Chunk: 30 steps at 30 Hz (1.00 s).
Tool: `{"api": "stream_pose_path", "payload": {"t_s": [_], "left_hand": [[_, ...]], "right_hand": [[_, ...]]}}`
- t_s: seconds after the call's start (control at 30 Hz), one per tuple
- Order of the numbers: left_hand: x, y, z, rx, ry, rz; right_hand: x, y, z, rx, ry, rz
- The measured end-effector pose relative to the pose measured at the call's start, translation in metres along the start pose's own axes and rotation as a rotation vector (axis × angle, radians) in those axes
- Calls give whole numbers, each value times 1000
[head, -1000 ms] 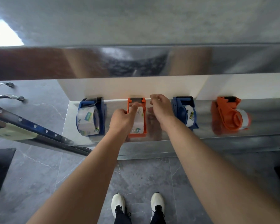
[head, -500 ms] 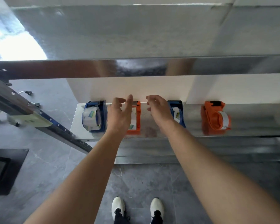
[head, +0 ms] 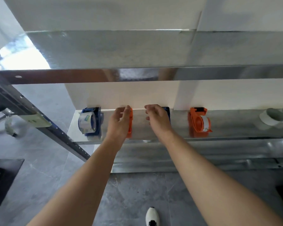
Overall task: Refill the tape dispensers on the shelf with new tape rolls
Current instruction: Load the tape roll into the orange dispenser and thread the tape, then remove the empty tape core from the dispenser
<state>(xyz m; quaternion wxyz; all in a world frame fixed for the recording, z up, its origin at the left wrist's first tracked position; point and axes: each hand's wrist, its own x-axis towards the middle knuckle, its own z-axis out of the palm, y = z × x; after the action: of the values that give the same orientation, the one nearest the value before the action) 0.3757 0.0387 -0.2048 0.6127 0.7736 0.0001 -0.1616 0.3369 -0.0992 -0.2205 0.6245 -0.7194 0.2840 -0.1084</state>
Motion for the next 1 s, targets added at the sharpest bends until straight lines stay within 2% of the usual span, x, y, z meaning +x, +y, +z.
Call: {"api": "stream_pose_path", "payload": {"t_s": [0.33, 0.57, 1.0], "left_hand": [[-4, -4, 12, -27, -87, -53], [-12, 2, 39, 34, -144, -51], [4, 3, 123, 32, -46, -104]], "right_hand": [[-25, -5, -16, -7, 104, -34], [-22, 4, -53, -15, 141, -31], [42, 32, -127, -14, 61, -23]]}}
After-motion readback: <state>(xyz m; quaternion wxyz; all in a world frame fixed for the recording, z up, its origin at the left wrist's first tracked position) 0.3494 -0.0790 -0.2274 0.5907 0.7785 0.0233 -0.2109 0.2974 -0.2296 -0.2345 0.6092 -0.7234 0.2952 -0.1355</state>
